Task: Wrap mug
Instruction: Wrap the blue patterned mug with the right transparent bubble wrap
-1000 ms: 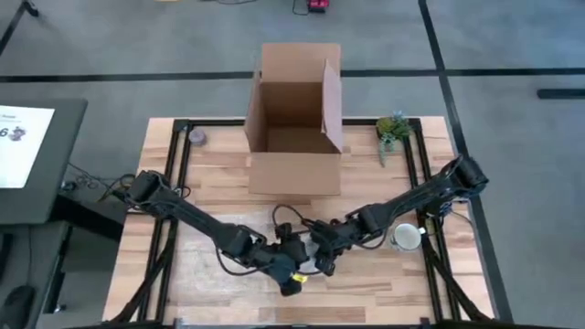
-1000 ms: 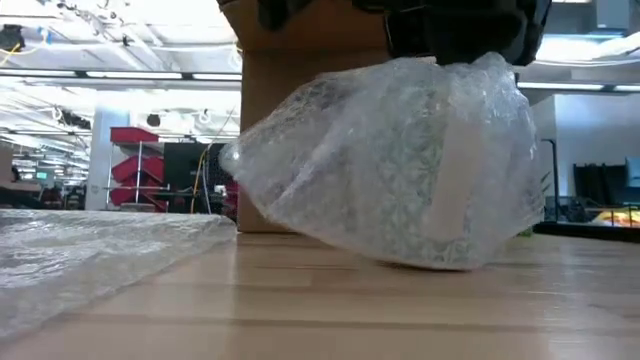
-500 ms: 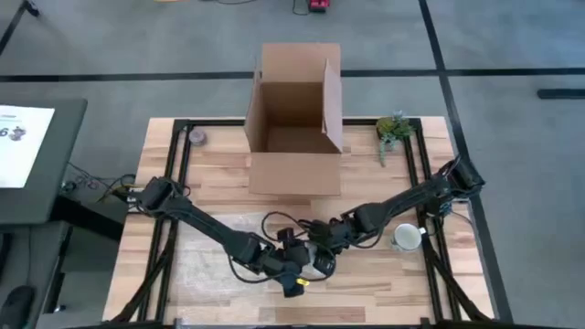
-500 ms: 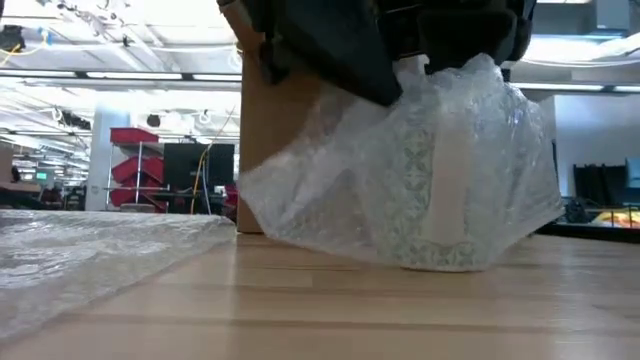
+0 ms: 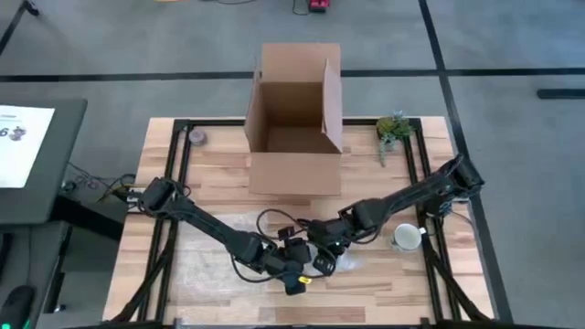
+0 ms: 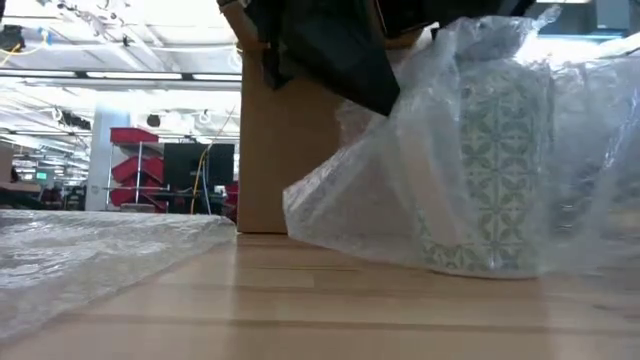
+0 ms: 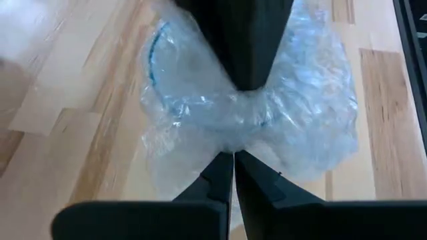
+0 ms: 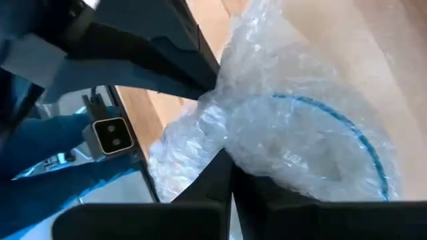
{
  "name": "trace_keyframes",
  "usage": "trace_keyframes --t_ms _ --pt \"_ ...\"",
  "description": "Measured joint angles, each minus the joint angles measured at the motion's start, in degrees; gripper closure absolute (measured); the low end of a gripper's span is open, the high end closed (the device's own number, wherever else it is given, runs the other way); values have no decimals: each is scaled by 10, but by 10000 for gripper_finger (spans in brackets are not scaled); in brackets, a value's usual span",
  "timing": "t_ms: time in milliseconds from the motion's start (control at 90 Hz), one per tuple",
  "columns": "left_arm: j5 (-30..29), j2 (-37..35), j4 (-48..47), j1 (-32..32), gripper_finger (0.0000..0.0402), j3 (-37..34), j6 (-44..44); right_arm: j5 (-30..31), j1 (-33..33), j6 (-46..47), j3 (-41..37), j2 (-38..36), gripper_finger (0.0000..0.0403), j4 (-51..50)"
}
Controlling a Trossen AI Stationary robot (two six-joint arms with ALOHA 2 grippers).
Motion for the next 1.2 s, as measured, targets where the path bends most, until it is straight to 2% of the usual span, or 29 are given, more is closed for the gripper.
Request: trace_keyframes --t_ms 200,411,544,822,1200 --pt "4 -4 -17 -2 402 10 4 24 -1 22 -36 6 403 -7" --pt "6 -33 -34 -16 402 41 33 33 13 57 -100 32 403 82" --pt "10 -38 -33 -25 402 44 38 45 14 40 -85 47 403 81" --pt "3 -27 -35 -25 402 42 36 62 -6 -82 -29 52 403 90" --pt "-18 -28 -35 -23 402 36 48 52 5 -86 24 46 403 -12"
